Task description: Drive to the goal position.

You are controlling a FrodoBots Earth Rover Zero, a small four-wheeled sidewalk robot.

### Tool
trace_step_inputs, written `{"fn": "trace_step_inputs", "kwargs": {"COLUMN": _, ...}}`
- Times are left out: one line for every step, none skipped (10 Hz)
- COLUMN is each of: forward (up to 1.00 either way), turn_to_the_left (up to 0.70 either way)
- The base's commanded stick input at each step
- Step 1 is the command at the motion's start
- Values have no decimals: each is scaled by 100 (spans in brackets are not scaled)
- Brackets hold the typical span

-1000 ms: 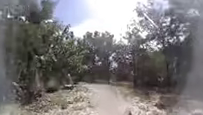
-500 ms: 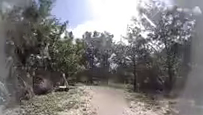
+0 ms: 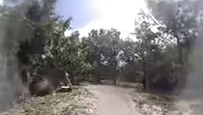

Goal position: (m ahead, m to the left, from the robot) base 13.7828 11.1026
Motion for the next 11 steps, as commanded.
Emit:
{"fn": "trace_step_inputs", "kwargs": {"forward": 70, "turn_to_the_left": 0}}
{"fn": "trace_step_inputs", "kwargs": {"forward": 70, "turn_to_the_left": 0}}
{"fn": "trace_step_inputs", "kwargs": {"forward": 70, "turn_to_the_left": 0}}
{"fn": "trace_step_inputs", "kwargs": {"forward": 70, "turn_to_the_left": 0}}
{"fn": "trace_step_inputs", "kwargs": {"forward": 70, "turn_to_the_left": 0}}
{"fn": "trace_step_inputs", "kwargs": {"forward": 70, "turn_to_the_left": 0}}
{"fn": "trace_step_inputs", "kwargs": {"forward": 70, "turn_to_the_left": 0}}
{"fn": "trace_step_inputs", "kwargs": {"forward": 70, "turn_to_the_left": 0}}
{"fn": "trace_step_inputs", "kwargs": {"forward": 70, "turn_to_the_left": 0}}
{"fn": "trace_step_inputs", "kwargs": {"forward": 70, "turn_to_the_left": 0}}
{"fn": "trace_step_inputs", "kwargs": {"forward": 70, "turn_to_the_left": 0}}
